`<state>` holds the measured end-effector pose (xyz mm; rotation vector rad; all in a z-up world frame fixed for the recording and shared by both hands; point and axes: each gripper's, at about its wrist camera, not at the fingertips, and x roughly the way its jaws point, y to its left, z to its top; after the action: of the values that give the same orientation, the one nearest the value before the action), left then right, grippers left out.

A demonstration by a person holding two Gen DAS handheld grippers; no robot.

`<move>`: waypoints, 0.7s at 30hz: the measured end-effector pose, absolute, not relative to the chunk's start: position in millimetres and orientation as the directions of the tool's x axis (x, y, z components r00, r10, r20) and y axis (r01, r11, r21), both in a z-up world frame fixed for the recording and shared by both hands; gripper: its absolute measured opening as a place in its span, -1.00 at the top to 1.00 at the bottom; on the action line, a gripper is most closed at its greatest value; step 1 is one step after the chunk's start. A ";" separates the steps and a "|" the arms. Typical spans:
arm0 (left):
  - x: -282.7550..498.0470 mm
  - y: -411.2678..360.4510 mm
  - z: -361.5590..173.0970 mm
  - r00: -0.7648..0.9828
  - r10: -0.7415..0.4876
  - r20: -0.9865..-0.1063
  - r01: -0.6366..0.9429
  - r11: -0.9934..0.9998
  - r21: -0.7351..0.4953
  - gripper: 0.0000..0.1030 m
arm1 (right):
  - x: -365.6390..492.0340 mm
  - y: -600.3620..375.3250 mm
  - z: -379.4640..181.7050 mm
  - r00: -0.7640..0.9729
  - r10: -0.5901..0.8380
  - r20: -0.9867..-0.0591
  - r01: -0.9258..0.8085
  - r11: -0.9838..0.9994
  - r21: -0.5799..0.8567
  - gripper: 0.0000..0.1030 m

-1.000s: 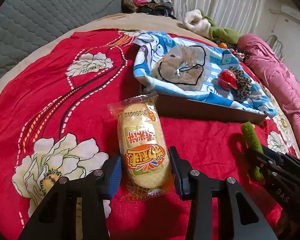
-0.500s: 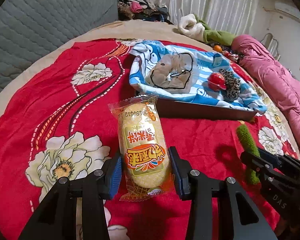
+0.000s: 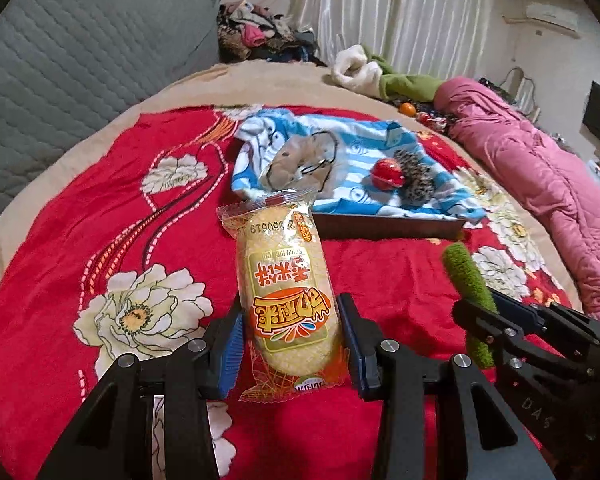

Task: Organize objects
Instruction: 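Lift the snack bun and green ring and carry both toward the striped tray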

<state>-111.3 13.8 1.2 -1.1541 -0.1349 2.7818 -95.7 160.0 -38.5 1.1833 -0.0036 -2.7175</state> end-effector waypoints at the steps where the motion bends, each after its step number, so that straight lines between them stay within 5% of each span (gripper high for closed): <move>1: -108.9 14.8 3.8 -0.703 0.154 -0.694 -0.086 -0.987 -0.133 0.13 | -92.1 160.3 -35.8 -0.673 -0.166 -0.721 0.162 -0.984 0.075 0.50; 21: -59.6 38.2 45.8 -0.762 0.166 -0.625 -0.128 -0.986 -0.106 0.13 | -43.6 178.4 6.5 -0.749 -0.161 -0.643 0.150 -0.986 0.073 0.50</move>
<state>-59.6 38.2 45.8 -1.0047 -0.0848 2.8089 -43.6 178.4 6.5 1.0282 -0.0242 -2.7913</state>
